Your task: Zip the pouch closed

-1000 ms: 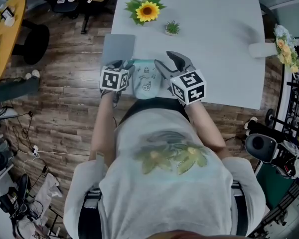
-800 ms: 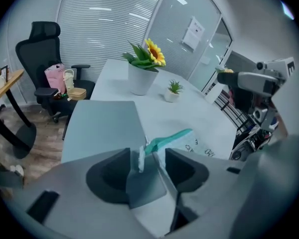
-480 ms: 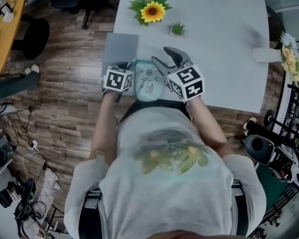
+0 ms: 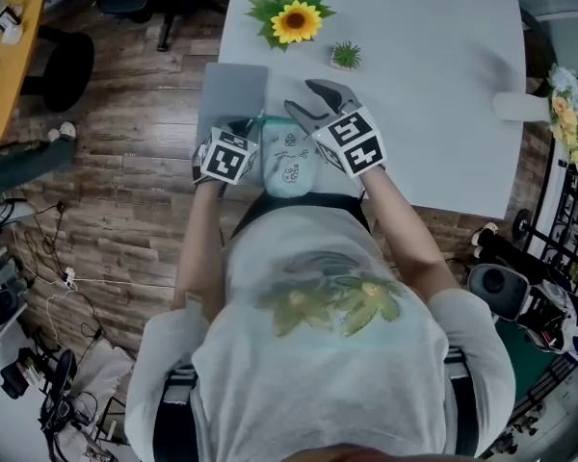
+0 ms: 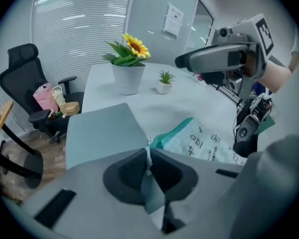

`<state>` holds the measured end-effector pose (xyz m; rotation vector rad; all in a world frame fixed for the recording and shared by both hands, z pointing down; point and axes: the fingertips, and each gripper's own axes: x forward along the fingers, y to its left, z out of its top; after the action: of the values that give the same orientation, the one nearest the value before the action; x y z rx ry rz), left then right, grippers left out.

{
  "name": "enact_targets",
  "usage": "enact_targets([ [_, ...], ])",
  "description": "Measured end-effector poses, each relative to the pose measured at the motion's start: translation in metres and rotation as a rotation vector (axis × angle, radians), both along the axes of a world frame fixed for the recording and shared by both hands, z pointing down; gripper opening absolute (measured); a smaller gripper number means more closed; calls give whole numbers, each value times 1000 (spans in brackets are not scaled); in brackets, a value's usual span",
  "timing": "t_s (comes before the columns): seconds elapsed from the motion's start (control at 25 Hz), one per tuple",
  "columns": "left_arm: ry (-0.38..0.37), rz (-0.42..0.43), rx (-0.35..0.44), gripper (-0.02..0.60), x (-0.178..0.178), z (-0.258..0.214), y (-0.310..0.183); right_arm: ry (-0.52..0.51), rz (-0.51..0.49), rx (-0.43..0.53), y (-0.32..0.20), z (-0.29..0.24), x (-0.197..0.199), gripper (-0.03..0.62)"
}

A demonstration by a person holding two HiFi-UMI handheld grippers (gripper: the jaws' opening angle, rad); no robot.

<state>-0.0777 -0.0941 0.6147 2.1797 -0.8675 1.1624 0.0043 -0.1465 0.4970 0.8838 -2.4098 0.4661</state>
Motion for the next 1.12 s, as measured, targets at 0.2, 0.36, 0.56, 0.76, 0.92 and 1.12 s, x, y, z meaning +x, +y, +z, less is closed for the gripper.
enact_targets([
  [0.2,-34,66,57,28,2,-2,-7,67,-126,-35,-1,28,-15,215],
  [0.36,-54,114,86,28,5,-3,-12,127,-234,-42,0,54,-27,215],
  [0.56,-50,144,110,28,9,-6,-15,225,-370,-6,-3,80,-36,215],
  [0.76,-52,179,125,28,9,-3,-18,318,-502,-2,1,104,-41,215],
  [0.92,-39,197,138,28,9,-5,-20,389,-614,62,5,111,-46,212],
  [1.12,-17,225,154,28,11,-7,-21,467,-748,162,8,117,-50,189],
])
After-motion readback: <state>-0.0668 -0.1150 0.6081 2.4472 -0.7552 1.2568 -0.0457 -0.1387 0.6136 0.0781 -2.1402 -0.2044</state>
